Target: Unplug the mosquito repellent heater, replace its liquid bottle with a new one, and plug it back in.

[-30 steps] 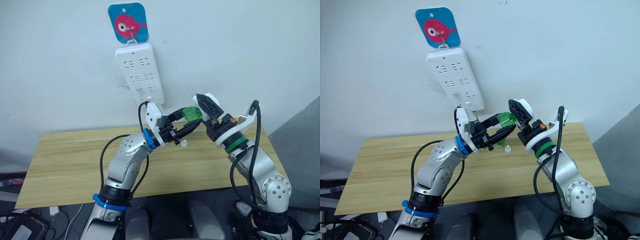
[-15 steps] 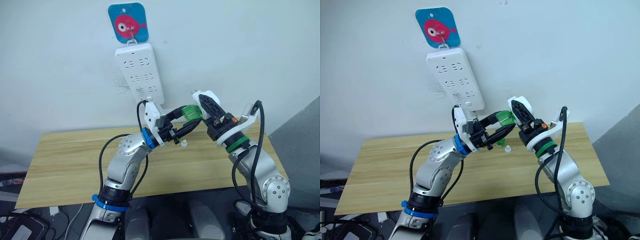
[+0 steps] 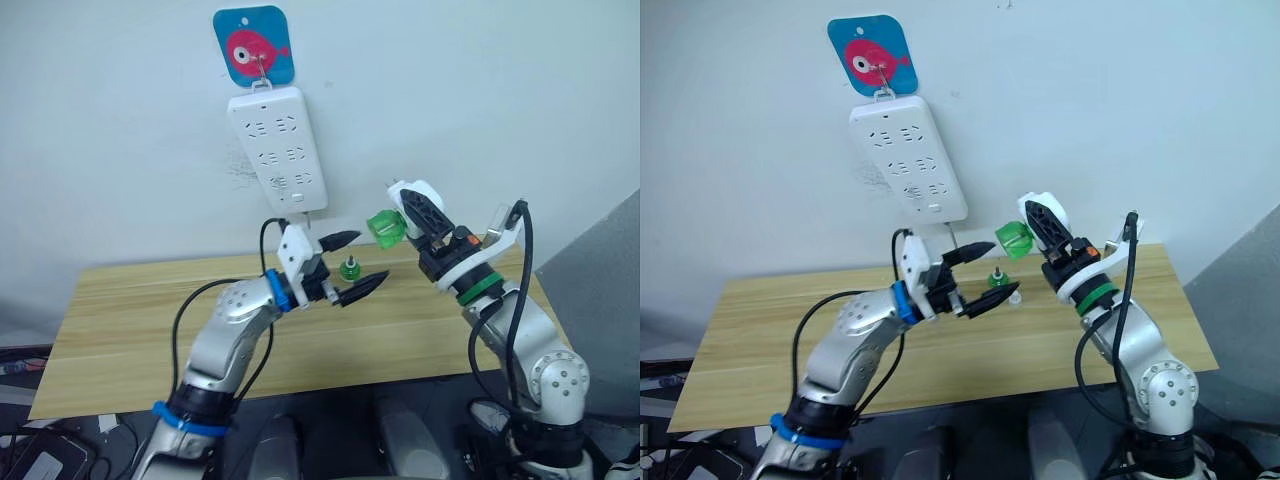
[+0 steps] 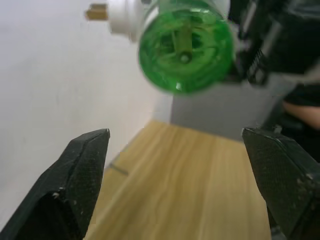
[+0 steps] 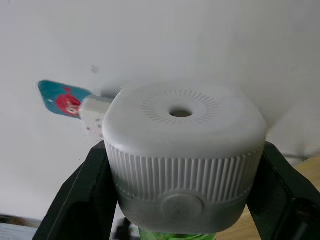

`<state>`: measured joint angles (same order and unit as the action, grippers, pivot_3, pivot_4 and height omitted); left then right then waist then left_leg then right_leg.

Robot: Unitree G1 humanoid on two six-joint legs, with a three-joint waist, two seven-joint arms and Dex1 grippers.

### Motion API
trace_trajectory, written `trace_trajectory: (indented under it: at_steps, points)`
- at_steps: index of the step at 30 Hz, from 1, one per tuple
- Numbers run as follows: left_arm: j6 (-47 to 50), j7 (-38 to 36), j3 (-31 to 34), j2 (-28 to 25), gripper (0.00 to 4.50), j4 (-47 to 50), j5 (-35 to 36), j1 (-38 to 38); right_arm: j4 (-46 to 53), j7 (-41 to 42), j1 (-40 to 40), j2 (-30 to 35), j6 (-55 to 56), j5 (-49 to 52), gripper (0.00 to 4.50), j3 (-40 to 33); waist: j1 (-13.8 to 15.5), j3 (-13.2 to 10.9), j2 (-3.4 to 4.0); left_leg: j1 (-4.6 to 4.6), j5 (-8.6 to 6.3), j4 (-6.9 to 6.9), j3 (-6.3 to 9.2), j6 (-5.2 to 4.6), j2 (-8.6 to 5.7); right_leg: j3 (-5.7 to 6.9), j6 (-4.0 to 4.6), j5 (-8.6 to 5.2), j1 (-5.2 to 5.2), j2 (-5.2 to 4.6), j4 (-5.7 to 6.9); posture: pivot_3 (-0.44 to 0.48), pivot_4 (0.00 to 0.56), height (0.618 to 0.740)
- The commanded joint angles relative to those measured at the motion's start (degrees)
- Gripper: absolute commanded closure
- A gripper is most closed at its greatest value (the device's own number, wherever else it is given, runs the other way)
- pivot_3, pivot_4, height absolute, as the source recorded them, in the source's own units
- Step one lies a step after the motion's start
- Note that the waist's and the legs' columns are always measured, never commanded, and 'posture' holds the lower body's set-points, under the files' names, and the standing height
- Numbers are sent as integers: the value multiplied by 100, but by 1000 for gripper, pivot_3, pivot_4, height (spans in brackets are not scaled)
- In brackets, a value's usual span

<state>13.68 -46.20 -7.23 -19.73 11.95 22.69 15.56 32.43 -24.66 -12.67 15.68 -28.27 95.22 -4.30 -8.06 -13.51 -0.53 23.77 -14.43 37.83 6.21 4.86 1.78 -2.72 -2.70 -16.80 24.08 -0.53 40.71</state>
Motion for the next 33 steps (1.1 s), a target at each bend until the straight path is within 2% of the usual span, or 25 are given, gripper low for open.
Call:
trace_trajectory:
  at_steps: [1,4,8,14,25,30,33]
  points:
    - [-116,113,551,-351,0,356,18,-201,453,422,-141,581,-248,-408,1512,-168,6,0,0,-1,0,0,0,0,0,0,0,0,0,0,2,-198,178,725]
    - [-88,392,976,-554,0,361,2,-227,563,683,-258,1053,-414,-812,1512,-154,14,0,0,-2,0,2,0,0,0,1,1,0,-1,0,4,-192,178,725]
    - [-38,594,1399,-801,0,148,-16,-100,655,944,-412,1346,-540,-1123,1512,-105,15,0,-1,-1,0,1,1,0,0,2,1,0,-1,0,3,-183,175,725]
    - [115,320,1610,-1275,0,-582,72,352,699,1466,-687,1760,-837,-1772,1512,44,22,0,-1,-1,0,2,1,0,0,3,1,0,-1,-1,3,-181,170,725]
    - [105,166,1544,-1189,0,-1997,6,1656,1112,1994,-948,2053,-1257,-2495,1512,359,12,2,-3,1,0,3,2,0,-1,8,0,0,0,-3,3,-206,174,725]
    - [73,49,1520,-1079,0,-2428,35,2066,1173,2056,-941,2041,-1365,-2571,1512,336,11,2,-4,2,0,4,2,1,-1,9,0,0,0,-4,3,-210,175,725]
    - [179,-282,1422,-1081,0,-2455,135,2227,1187,2091,-918,2034,-1405,-2585,1512,315,3,2,-4,2,0,4,2,1,-1,9,0,0,0,-4,3,-213,174,725]
